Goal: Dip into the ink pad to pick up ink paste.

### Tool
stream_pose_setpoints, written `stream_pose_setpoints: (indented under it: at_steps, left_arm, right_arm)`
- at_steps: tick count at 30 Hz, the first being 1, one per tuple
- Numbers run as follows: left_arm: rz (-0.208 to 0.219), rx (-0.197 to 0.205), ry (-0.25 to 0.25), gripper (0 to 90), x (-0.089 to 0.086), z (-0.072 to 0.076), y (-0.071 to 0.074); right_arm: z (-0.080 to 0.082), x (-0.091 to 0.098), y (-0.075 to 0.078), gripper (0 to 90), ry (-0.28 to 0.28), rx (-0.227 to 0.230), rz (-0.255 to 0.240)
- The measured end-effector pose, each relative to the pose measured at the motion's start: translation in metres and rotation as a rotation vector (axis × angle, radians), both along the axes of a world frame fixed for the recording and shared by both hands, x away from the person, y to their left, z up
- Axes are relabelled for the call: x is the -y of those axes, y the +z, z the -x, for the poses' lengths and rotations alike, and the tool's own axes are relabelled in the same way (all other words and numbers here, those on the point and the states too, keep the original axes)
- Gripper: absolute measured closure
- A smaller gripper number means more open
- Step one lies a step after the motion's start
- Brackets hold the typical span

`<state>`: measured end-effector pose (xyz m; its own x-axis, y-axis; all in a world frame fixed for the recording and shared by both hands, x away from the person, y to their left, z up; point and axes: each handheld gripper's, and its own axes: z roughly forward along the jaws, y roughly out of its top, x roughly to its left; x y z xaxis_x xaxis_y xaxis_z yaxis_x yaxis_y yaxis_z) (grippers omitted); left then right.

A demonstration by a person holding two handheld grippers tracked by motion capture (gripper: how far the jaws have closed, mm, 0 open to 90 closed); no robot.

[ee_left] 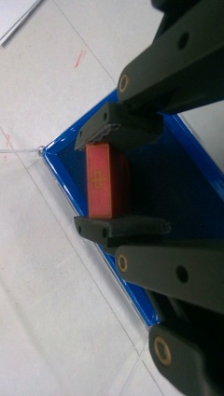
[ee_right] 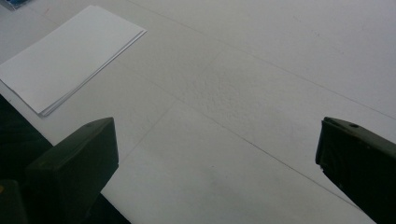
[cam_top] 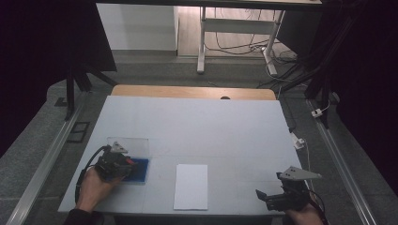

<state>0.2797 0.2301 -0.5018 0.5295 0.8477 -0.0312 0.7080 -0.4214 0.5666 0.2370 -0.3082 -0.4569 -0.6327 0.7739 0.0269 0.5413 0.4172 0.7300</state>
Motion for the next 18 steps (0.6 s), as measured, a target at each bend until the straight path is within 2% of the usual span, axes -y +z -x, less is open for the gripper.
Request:
stream_pose_setpoints:
  at_steps: [6, 9, 13, 15, 16, 18]
  left_arm:
    - [0.085, -0.024, 0.019, 58.9, -0.01, -0.002, -0.003]
    - [0.055, -0.012, 0.006, 58.9, -0.007, -0.001, -0.002]
    - [-0.043, 0.025, -0.009, 58.9, 0.005, 0.003, 0.0]
    - [-0.076, 0.036, -0.011, 58.9, 0.009, 0.004, 0.001]
    - [-0.075, 0.034, -0.009, 58.9, 0.009, 0.004, 0.001]
    - [-0.033, 0.016, 0.008, 58.8, 0.005, 0.002, 0.0]
  right_arm:
    - [0.0, 0.0, 0.0, 0.0, -0.002, -0.001, 0.002]
    - [0.0, 0.0, 0.0, 0.0, -0.002, -0.002, 0.002]
    - [0.0, 0.0, 0.0, 0.0, -0.001, -0.002, 0.001]
    - [0.0, 0.0, 0.0, 0.0, -0.002, -0.004, 0.002]
    - [-0.001, 0.0, 0.0, 0.0, -0.003, -0.005, 0.005]
    - [-0.001, -0.001, -0.001, 0.0, -0.003, -0.004, 0.006]
